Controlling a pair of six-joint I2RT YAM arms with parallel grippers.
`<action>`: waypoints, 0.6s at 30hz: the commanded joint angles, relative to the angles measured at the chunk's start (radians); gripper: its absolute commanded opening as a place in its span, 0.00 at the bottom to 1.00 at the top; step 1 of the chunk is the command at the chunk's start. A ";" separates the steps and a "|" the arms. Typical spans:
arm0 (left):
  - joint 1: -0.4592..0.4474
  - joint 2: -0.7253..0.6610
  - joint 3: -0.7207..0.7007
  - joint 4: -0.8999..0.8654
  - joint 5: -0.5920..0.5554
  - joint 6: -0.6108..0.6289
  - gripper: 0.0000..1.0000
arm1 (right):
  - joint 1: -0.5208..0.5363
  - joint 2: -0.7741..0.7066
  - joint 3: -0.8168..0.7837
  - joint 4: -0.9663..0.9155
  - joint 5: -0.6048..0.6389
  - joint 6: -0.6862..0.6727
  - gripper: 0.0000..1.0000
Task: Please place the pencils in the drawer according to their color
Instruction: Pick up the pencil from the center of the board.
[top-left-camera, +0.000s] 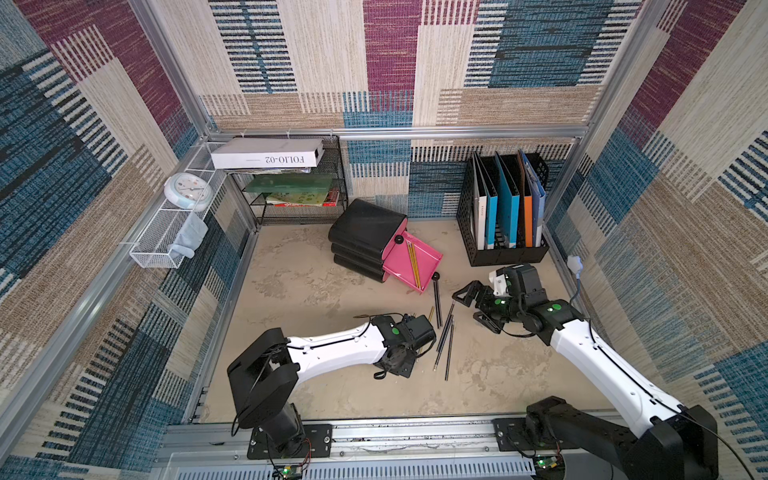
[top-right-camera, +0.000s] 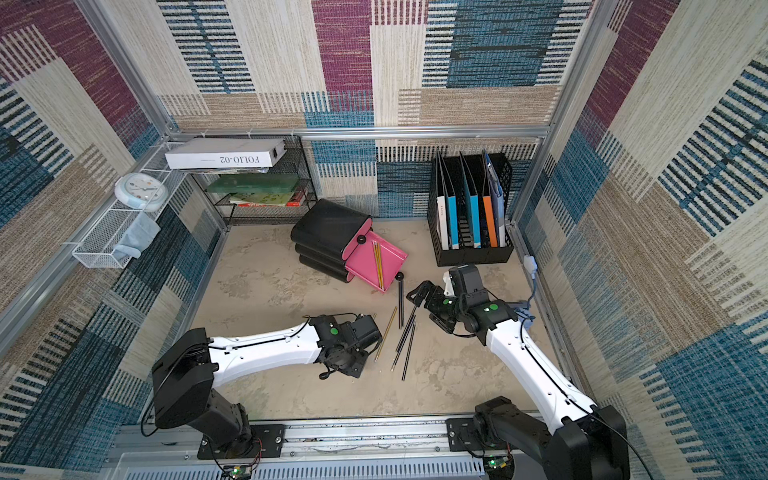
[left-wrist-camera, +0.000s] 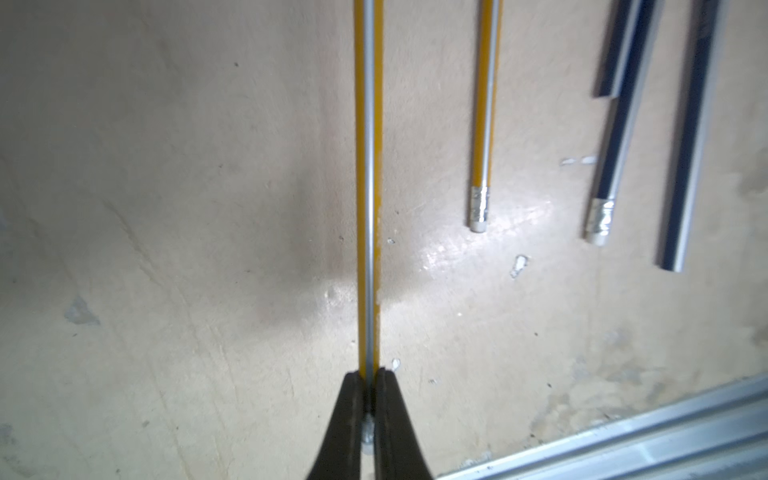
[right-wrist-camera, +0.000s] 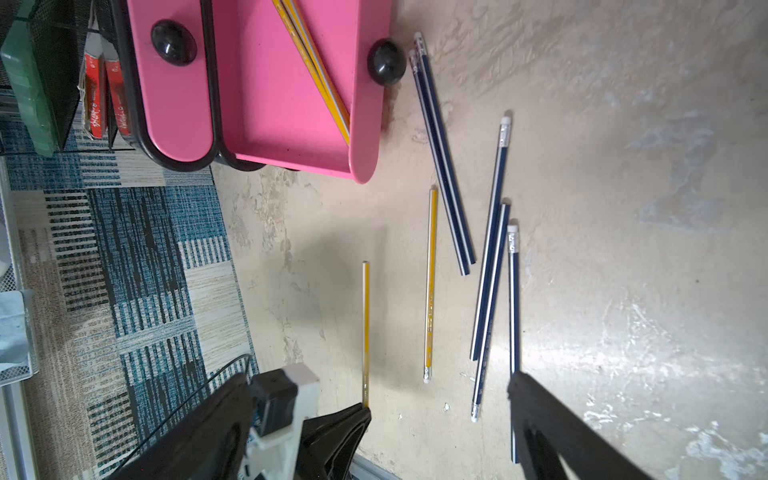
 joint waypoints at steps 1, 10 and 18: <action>0.006 -0.040 0.044 -0.038 0.002 -0.024 0.00 | 0.001 0.013 0.000 0.034 -0.013 -0.001 0.99; 0.096 -0.014 0.255 0.030 0.069 -0.155 0.00 | 0.001 0.062 0.028 0.062 -0.030 -0.009 0.99; 0.166 0.169 0.516 0.059 0.116 -0.319 0.00 | -0.003 0.088 0.060 0.063 -0.028 -0.014 0.99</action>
